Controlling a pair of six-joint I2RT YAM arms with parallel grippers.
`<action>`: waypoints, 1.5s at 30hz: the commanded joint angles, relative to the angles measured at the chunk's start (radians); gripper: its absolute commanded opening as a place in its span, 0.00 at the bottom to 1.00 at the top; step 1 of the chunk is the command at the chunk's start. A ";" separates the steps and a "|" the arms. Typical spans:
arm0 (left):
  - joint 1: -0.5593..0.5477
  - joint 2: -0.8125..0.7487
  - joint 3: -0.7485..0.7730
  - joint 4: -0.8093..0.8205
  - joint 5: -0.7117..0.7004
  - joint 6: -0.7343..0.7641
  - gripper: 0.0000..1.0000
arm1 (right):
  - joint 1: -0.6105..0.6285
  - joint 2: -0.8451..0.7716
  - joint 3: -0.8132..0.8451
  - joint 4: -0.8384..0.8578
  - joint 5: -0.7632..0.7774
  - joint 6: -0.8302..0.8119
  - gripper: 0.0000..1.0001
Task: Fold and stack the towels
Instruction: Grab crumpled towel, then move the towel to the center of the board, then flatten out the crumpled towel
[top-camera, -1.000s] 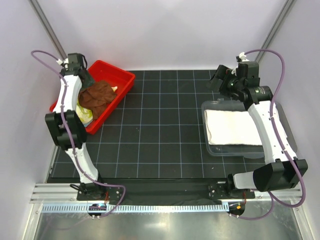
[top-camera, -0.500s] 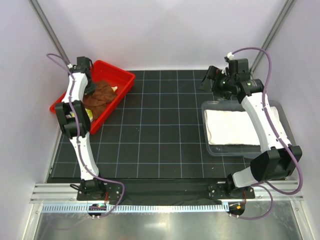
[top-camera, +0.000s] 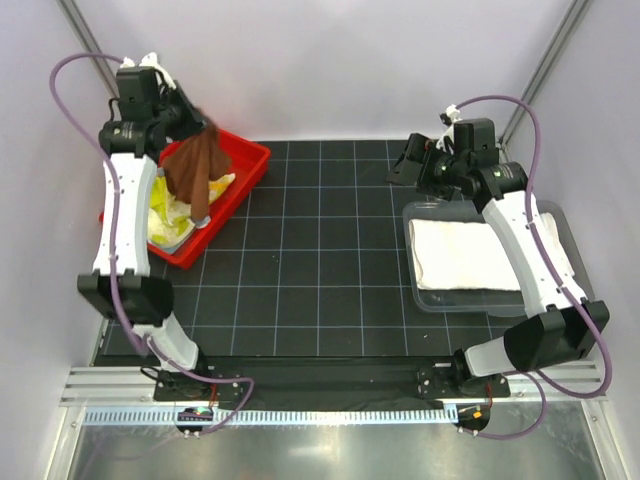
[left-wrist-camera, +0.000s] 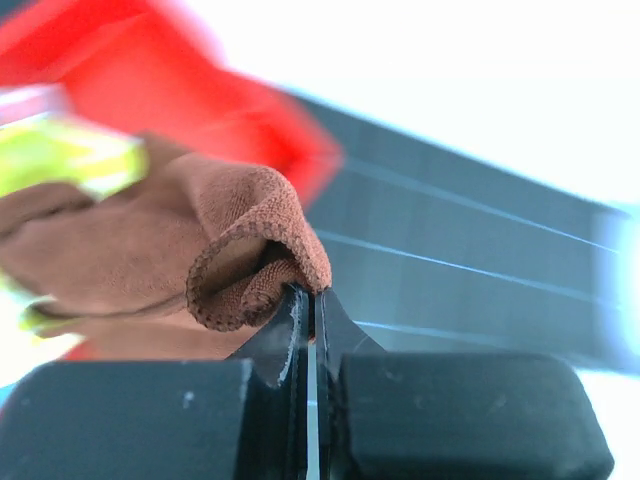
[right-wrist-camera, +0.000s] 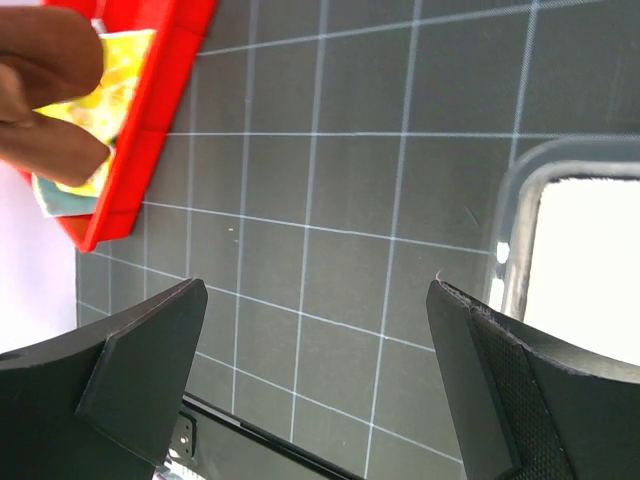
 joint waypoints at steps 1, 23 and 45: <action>-0.077 -0.145 -0.019 0.086 0.372 -0.107 0.00 | 0.028 -0.098 -0.004 0.072 -0.005 0.007 1.00; -0.310 -0.373 -1.162 0.514 0.311 -0.340 0.14 | 0.560 -0.145 -0.472 0.217 0.219 -0.020 0.53; -0.417 -0.572 -1.341 0.316 0.057 -0.236 0.62 | 1.017 -0.110 -0.749 0.106 0.464 0.190 0.48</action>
